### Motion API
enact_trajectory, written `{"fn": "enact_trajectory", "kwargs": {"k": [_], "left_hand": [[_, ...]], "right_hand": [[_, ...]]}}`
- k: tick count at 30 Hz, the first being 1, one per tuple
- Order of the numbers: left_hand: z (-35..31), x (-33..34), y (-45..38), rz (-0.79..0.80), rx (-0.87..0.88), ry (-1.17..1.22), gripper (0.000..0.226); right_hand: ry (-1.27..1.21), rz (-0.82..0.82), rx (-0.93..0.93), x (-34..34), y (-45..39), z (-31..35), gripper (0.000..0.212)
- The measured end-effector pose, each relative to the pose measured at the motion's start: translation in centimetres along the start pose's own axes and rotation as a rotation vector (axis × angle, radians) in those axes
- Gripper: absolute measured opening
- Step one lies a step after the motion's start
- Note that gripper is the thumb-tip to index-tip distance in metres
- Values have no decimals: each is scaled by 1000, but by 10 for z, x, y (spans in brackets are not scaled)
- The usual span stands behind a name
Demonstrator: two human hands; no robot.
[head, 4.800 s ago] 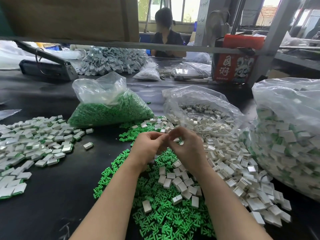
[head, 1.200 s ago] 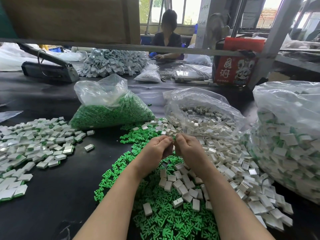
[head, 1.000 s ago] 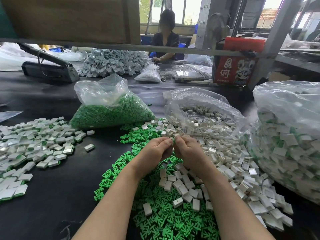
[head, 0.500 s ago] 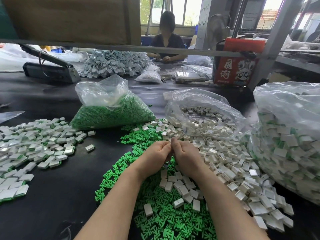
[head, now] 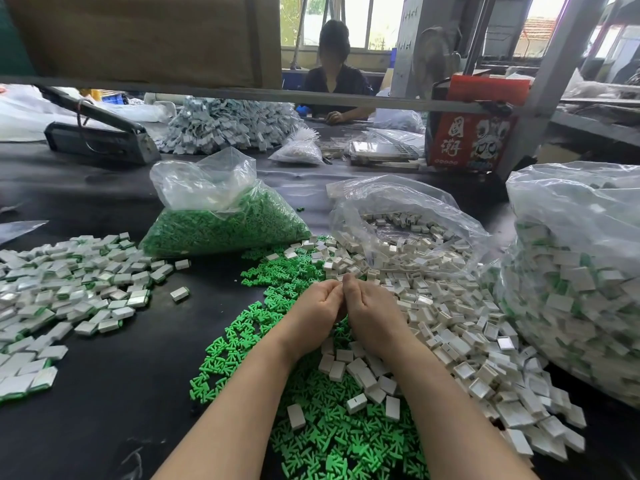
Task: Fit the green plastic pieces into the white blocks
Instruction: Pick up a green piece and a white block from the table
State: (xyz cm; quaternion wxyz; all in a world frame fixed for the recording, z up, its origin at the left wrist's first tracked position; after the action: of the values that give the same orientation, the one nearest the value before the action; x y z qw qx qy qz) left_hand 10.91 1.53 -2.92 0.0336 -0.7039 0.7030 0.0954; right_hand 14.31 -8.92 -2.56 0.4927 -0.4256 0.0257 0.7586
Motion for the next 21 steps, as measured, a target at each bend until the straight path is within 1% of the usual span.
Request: {"fn": "enact_trajectory", "kwargs": {"k": [2,4,5,8,10,12,16,18,21], "left_hand": [[1,-1,0,10,-3,12,31],[3,-3,0,35,4,60,29],[3,-4,0,46,14,98,27],[0,-9,0,35,82,162,27],[-7,-12,2,6,150,182,27],[-13,-13,5,-3,186,224,23],[-12,-12,5,8,201,245,24],[-10,-10,5,4,181,230,23],[-11,-10,5,-50,187,205,19]], "right_hand": [[-1,-2,-10,0,0,-1,45],[-25,-30,-22,0,-1,-2,50],[-75,-54,-17,0,-1,-3,53],[-415,-137,63,-2,-5,-5,57],[-559,-171,111,-5,-6,-5,59],[-667,-150,124,-6,-7,-2,59],[-844,5,120,-3,-7,4,68],[-927,52,137,-1,-6,5,63],[-956,49,157,0,-4,6,58]]}}
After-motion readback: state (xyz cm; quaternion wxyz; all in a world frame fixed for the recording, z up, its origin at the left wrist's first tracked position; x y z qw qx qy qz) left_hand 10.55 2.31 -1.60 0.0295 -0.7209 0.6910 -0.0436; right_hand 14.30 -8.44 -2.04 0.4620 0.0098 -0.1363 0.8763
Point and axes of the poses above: each hand's wrist, its own y-axis away from the middle knuckle, its own x-axis out of the palm, z = x × y, the point moved 3 cm from there along -y, towards the middle knuckle, and after that the axes turned 8 degrees about -x, right-handed, at the moved point
